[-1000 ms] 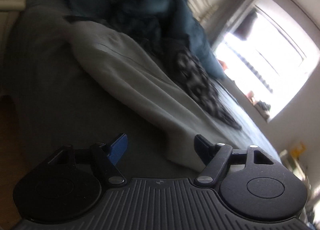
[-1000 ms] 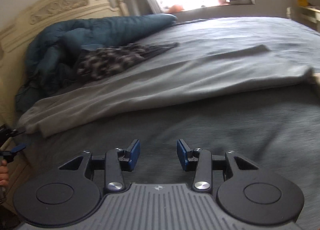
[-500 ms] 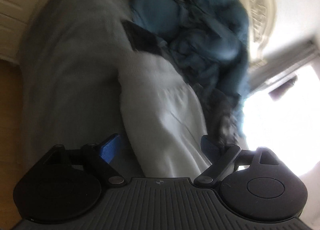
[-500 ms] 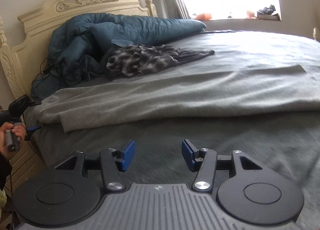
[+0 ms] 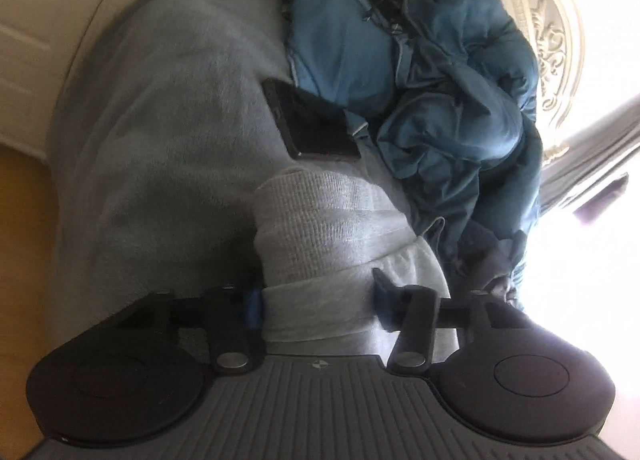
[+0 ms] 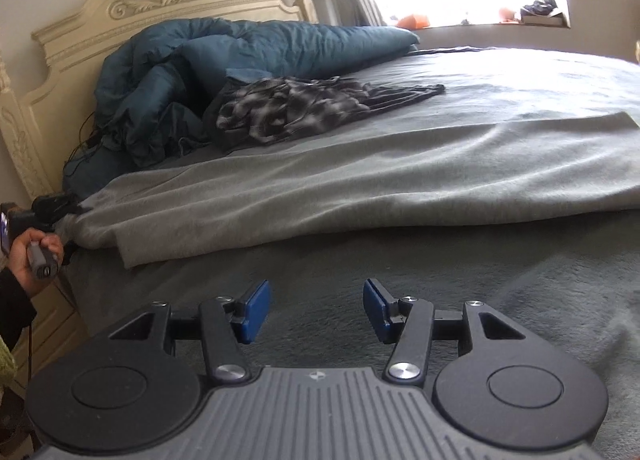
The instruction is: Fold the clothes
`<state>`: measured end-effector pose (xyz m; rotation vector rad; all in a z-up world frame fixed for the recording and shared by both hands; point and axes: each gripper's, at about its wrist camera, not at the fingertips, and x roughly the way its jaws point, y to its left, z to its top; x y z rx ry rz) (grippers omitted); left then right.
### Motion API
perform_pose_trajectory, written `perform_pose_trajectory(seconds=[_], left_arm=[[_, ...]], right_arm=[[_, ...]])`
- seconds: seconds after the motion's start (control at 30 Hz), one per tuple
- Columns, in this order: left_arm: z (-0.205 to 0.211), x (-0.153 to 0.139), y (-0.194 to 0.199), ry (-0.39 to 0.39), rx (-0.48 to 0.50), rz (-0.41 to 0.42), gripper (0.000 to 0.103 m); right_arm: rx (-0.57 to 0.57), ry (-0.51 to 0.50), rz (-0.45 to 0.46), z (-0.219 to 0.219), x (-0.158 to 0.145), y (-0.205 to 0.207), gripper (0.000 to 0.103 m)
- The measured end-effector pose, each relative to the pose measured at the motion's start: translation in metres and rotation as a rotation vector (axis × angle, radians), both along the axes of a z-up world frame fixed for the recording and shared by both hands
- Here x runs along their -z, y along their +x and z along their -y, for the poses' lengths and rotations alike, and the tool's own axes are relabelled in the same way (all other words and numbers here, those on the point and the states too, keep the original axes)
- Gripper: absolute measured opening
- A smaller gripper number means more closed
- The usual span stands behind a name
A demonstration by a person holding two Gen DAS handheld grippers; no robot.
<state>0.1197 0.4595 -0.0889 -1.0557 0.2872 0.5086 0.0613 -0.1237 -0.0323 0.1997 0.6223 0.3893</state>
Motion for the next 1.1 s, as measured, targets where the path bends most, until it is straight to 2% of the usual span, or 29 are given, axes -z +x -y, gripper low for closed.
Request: perform_pose_trajectory(seconds=[0.17, 0.3, 0.47, 0.63, 0.77, 0.9, 1.0, 1.1], left_arm=[[0.016, -0.020, -0.007, 0.093, 0.017, 0.048, 0.033], [0.039, -0.052, 0.002, 0.182, 0.064, 0.078, 0.032], [0.088, -0.096, 0.021, 0.319, 0.160, 0.130, 0.031], [0.157, -0.130, 0.040, 0.478, 0.302, 0.192, 0.031], [0.234, -0.135, 0.044, 0.643, 0.473, 0.229, 0.031], [0.315, -0.110, 0.041, 0.824, 0.669, 0.180, 0.032], [0.368, -0.063, 0.038, 0.945, 0.849, 0.047, 0.038], [0.402, -0.015, 0.028, 1.035, 1.001, -0.044, 0.044]], right_arm=[[0.026, 0.027, -0.022, 0.016, 0.005, -0.009, 0.055], [0.046, 0.035, -0.030, 0.032, 0.006, -0.019, 0.055], [0.096, 0.081, -0.030, 0.054, 0.006, -0.027, 0.055], [0.137, 0.124, -0.024, 0.075, 0.008, -0.038, 0.055], [0.179, 0.156, -0.030, 0.094, 0.012, -0.047, 0.055], [0.214, 0.178, -0.048, 0.111, 0.016, -0.050, 0.055], [0.239, 0.173, -0.058, 0.120, 0.018, -0.050, 0.055], [0.246, 0.166, -0.076, 0.125, 0.019, -0.046, 0.055]])
